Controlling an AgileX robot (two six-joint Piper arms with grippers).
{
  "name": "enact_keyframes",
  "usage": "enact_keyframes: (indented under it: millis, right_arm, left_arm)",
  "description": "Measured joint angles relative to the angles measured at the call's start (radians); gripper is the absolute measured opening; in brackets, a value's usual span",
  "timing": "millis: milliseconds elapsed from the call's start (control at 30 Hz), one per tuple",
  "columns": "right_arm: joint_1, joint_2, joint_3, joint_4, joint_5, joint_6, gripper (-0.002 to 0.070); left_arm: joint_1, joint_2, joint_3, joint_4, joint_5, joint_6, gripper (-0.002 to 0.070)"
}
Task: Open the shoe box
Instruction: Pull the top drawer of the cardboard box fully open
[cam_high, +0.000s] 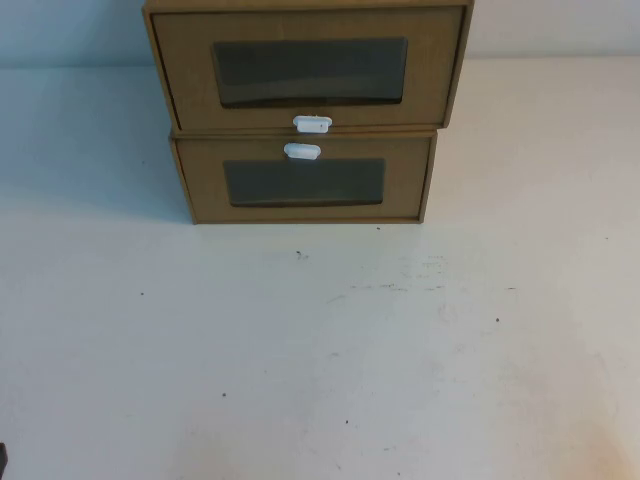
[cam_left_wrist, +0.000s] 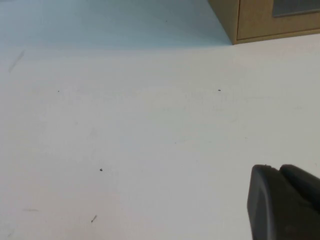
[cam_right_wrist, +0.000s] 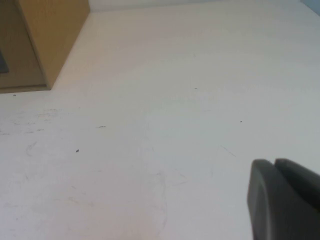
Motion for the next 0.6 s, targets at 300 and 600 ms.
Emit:
enact_keyframes:
  millis: [300,600]
  right_arm:
    - [0.000,0.000,0.000,0.026,0.000,0.000,-0.0013]
    - [0.000,0.000,0.000,0.036,0.000,0.000,-0.0013]
  left_arm:
    - [0.000,0.000,0.000,0.021,-0.002,0.000,-0.0004]
    - [0.000,0.000,0.000,0.063,-0.002,0.000,-0.0004]
